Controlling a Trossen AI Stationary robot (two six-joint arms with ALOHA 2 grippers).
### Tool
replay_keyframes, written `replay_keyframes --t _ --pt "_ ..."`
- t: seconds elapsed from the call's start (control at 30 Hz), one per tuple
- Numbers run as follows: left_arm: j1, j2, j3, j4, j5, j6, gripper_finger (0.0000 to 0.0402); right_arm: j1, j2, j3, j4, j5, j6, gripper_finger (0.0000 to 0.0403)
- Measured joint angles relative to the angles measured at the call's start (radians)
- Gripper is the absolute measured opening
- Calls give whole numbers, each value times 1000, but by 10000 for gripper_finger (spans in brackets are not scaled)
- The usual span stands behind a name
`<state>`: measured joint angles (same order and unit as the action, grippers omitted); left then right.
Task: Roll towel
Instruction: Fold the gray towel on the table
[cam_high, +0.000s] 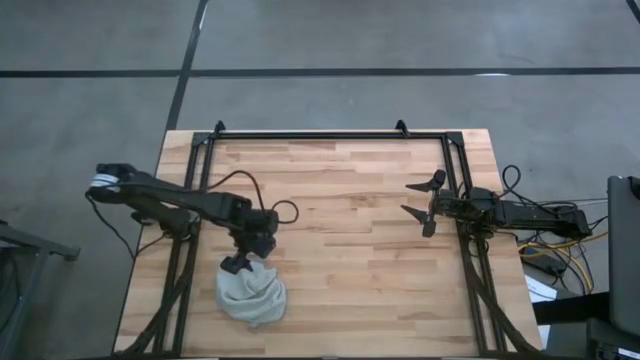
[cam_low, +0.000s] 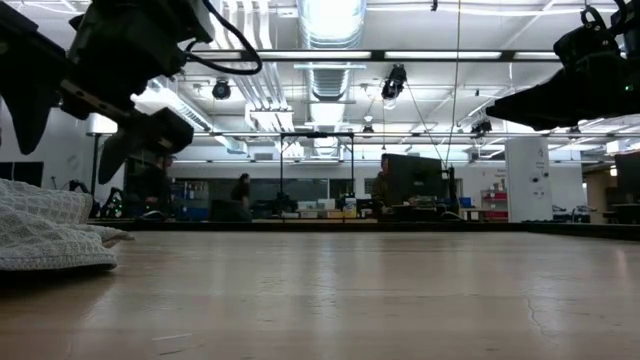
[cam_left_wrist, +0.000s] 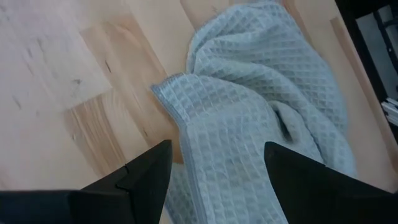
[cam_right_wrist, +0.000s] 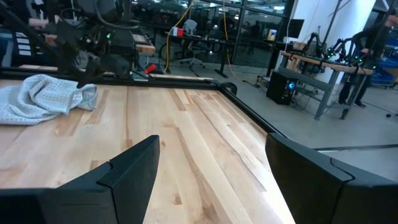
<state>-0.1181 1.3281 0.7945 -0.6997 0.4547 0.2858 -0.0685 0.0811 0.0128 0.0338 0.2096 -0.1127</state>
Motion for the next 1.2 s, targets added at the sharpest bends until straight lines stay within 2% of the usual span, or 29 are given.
replay_keyframes --t 0.13,0.4,0.73,1.07,1.2 --pt "-1 31 0 19 1 -21 259 0 0 0 0 0 0 288" --pt "-1 77 0 106 1 -168 259 0 0 0 0 0 0 288" --pt "-1 95 0 157 1 -269 259 0 0 0 0 0 0 288" --pt "-3 94 -10 140 0 -172 259 0 0 0 0 0 0 288" --pt "-3 94 -10 142 0 -230 259 0 0 0 0 0 0 288"
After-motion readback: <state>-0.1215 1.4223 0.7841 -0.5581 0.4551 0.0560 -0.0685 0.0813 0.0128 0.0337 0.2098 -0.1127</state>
